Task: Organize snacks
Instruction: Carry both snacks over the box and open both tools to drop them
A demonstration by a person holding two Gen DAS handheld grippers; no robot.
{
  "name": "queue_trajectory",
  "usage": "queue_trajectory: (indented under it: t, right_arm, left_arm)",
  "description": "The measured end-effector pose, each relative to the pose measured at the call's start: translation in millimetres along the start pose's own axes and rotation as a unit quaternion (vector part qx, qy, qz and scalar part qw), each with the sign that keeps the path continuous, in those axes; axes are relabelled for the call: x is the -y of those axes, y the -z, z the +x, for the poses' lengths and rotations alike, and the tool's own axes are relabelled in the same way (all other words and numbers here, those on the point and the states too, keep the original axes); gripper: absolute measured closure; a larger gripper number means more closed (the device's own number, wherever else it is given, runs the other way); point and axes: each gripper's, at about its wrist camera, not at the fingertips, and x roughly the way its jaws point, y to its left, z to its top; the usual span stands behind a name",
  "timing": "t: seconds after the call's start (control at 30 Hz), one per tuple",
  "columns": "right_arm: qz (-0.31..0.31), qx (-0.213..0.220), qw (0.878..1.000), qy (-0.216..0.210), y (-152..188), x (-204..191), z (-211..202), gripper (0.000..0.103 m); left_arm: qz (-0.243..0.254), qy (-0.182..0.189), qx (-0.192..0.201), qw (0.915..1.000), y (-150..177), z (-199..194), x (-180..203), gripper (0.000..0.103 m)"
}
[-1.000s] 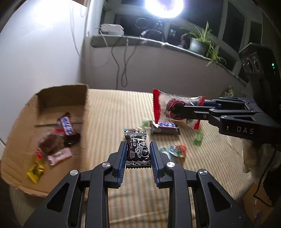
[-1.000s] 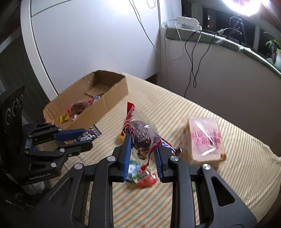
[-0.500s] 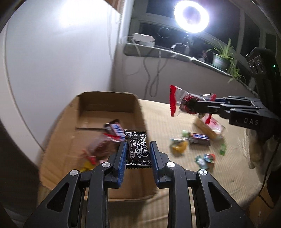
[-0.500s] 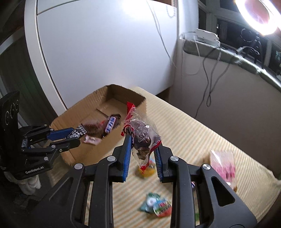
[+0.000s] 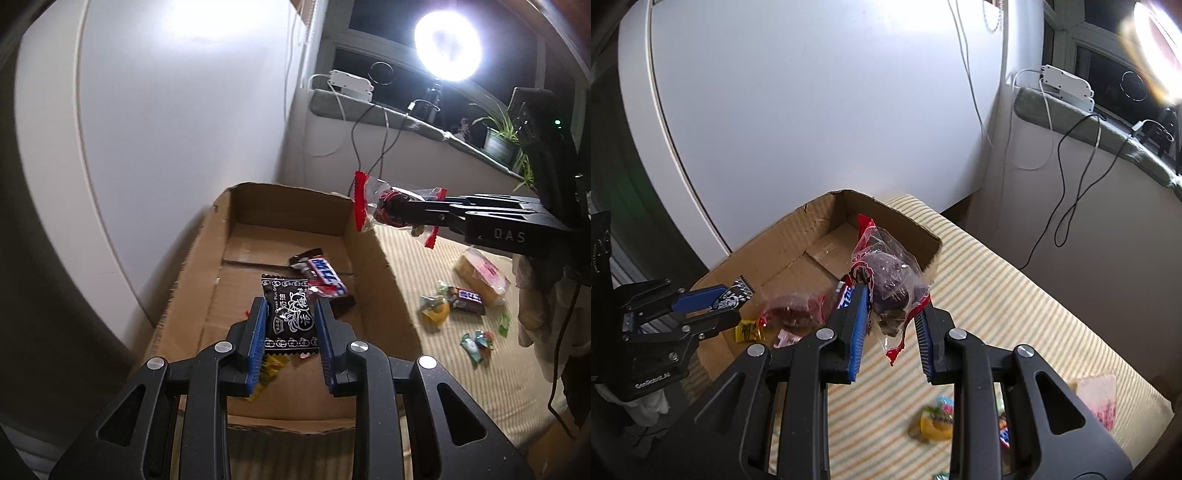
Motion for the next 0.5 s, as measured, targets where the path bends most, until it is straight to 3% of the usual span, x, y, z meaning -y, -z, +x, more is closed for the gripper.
queue_trajectory:
  t: [0.5]
  right_arm:
    - [-0.015,-0.033,0.999,-0.01,-10,-13,41,0.076]
  left_arm:
    - [-0.005,-0.007,-0.005,1.0,0,3,-9,0.078]
